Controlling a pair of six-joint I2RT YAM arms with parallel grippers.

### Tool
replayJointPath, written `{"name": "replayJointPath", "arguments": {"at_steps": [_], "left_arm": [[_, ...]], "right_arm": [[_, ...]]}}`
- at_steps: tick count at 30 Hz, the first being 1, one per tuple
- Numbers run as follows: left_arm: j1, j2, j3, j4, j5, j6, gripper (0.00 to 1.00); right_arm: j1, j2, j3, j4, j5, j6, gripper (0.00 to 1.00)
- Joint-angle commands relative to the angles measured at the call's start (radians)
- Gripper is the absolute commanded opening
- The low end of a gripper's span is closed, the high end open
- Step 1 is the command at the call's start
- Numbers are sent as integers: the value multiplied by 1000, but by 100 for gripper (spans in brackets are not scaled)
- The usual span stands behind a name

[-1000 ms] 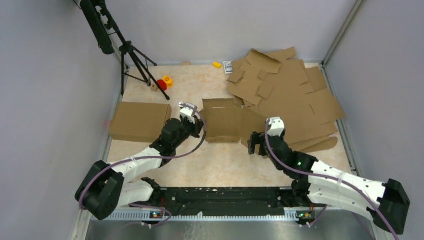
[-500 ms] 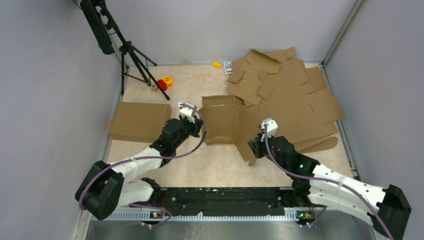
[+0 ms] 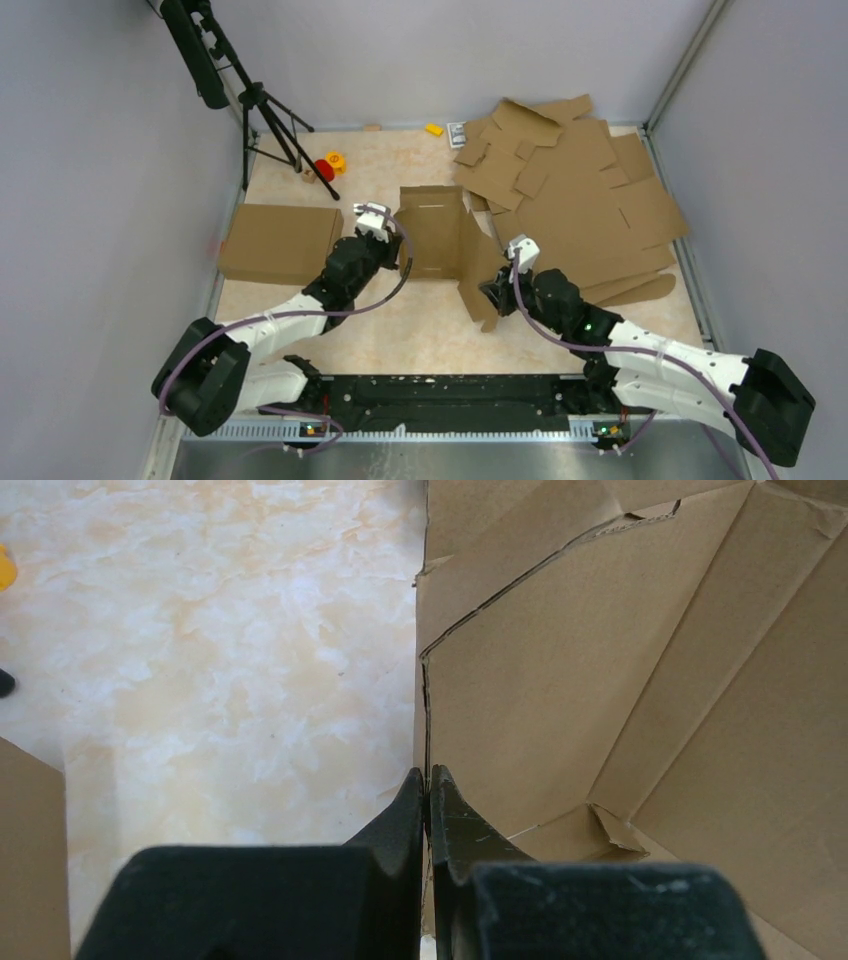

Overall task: Fold the paper box
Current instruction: Fold the paper box at the center of the board.

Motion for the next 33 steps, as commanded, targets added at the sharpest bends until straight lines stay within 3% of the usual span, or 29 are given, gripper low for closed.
{"name": "replayJointPath", "arguments": {"at_steps": [1, 9, 13, 20, 29, 33], "left_arm": [[-42, 26, 28, 11, 90, -28, 0], [-41, 49, 45, -5, 97, -25, 0], [-42, 53, 34, 2, 120, -35, 0], [-41, 109, 5, 48, 171, -87, 30], [-40, 185, 50, -32, 111, -108, 32], [-40, 102, 35, -96, 129, -96, 44]], "right_arm": [[4, 42, 29, 103, -22, 44, 0], [3, -6, 45, 66, -7, 60, 0], [3, -17, 55, -9, 103, 79, 0], [3, -14, 12, 10, 98, 56, 0], [8, -30, 24, -13, 97, -14, 0], [9, -52, 36, -49, 122, -37, 0]]}}
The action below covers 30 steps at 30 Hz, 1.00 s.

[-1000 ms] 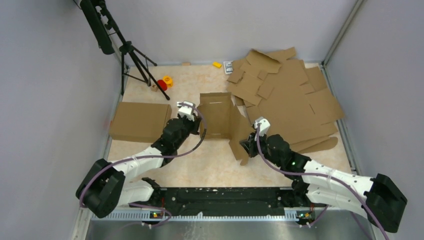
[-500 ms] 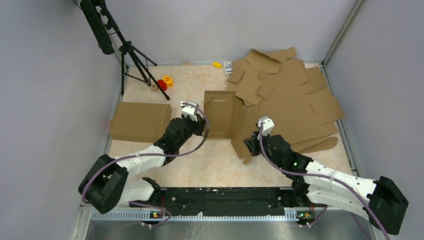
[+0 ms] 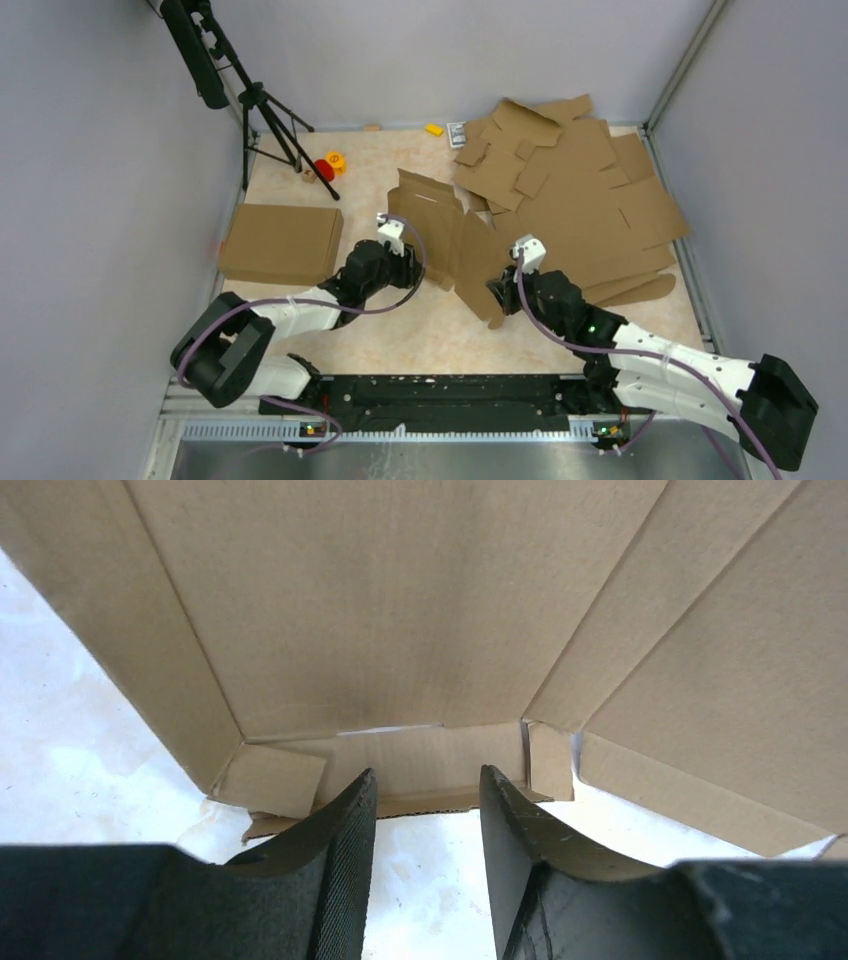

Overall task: Fold the paper box
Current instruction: Fold the paper box at the center of the board.

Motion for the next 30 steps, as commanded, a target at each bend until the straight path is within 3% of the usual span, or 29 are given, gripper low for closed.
{"name": "replayJointPath", "arguments": {"at_steps": [1, 6, 10, 14, 24, 30], "left_arm": [[-1, -91, 14, -44, 2, -9, 45], [-2, -30, 46, -107, 89, -48, 38], [-1, 59, 77, -113, 94, -68, 37], [-2, 121, 119, -179, 116, -80, 29], [-2, 175, 127, -213, 89, -96, 23], [-40, 183, 129, -221, 46, -77, 20]], "right_arm": [[6, -40, 34, -21, 22, -48, 0], [7, -58, 30, -30, 21, -56, 0], [8, -56, 30, -25, 11, -57, 0], [9, -47, 39, -41, 40, -56, 0], [8, -41, 64, -79, 55, -55, 0], [-5, 19, 149, -199, 86, -24, 0]]}}
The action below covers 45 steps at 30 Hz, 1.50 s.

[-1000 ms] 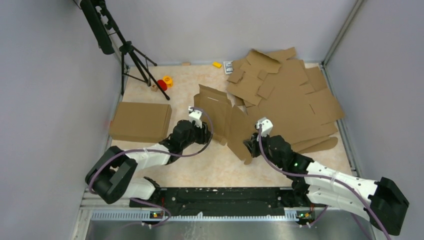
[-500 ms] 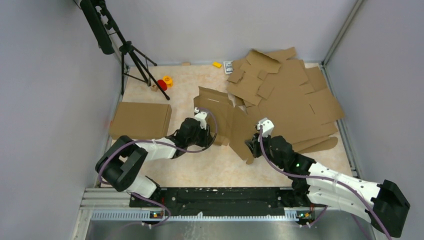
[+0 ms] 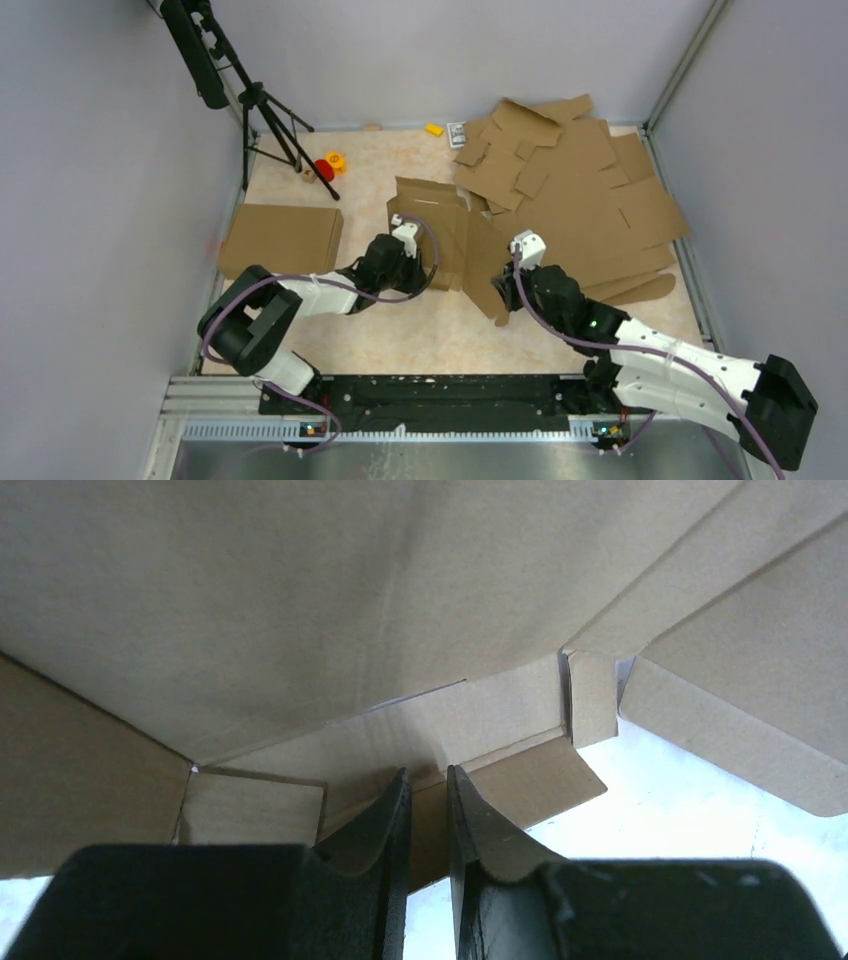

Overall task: Fold the paper box
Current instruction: Fold the paper box at the center of the board.

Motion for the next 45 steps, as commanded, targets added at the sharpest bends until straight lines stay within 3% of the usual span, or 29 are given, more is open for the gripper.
{"name": "replayJointPath", "arguments": {"at_steps": [1, 3, 11, 13, 32, 40, 45], "left_arm": [[-49, 12, 8, -37, -50, 19, 20], [-99, 1, 7, -33, -93, 44, 20], [-363, -5, 75, -145, -537, 123, 21], [-399, 14, 101, -163, -586, 139, 21], [-398, 31, -16, -22, -514, -6, 17], [-378, 33, -45, 45, -448, -56, 16], [-378, 40, -43, 44, -444, -62, 16]], "right_arm": [[-8, 45, 111, -88, 23, 21, 0], [-7, 59, 135, -99, 1, 36, 0], [-9, 125, 203, -183, 27, 89, 0], [-9, 132, 204, -186, 25, 97, 0], [-25, 157, 342, -319, -96, 170, 0], [-17, 158, 198, -110, -176, 243, 0], [79, 181, 172, -110, -45, 164, 0]]}}
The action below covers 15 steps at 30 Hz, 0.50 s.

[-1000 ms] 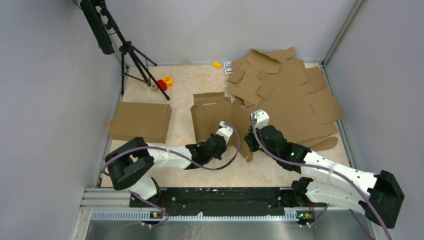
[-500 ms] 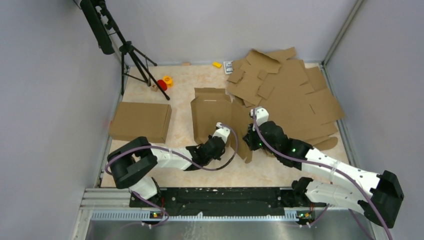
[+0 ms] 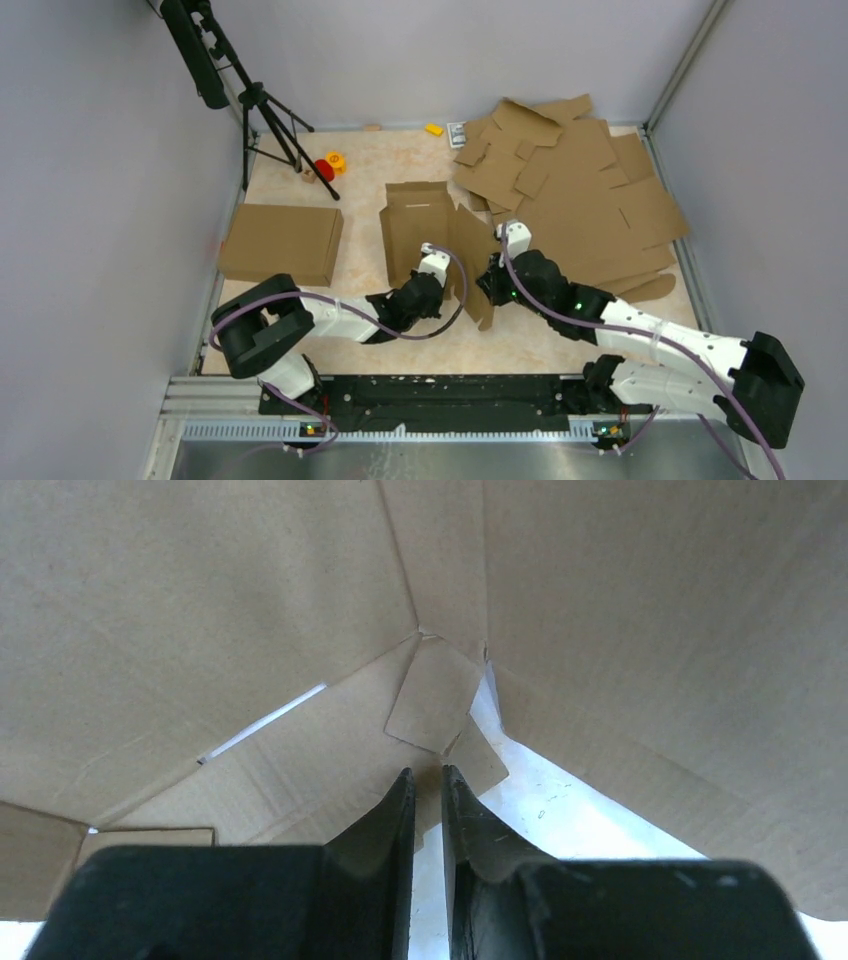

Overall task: Fold the paper box
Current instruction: Fold the paper box at the center of the board.

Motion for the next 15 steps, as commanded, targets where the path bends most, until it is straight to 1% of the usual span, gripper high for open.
{"name": "replayJointPath", "arguments": {"at_steps": [1, 4, 10, 15], "left_arm": [[3, 15, -22, -20, 48, -33, 16], [2, 16, -18, -25, 47, -37, 16], [2, 6, -14, -37, 48, -41, 16], [2, 17, -4, -37, 52, -43, 16]], "right_arm": [[93, 15, -31, 45, 50, -43, 0], [134, 24, -46, 48, 102, -52, 0], [154, 22, -91, 45, 170, -79, 0], [171, 35, -144, 82, 198, -109, 0]]}}
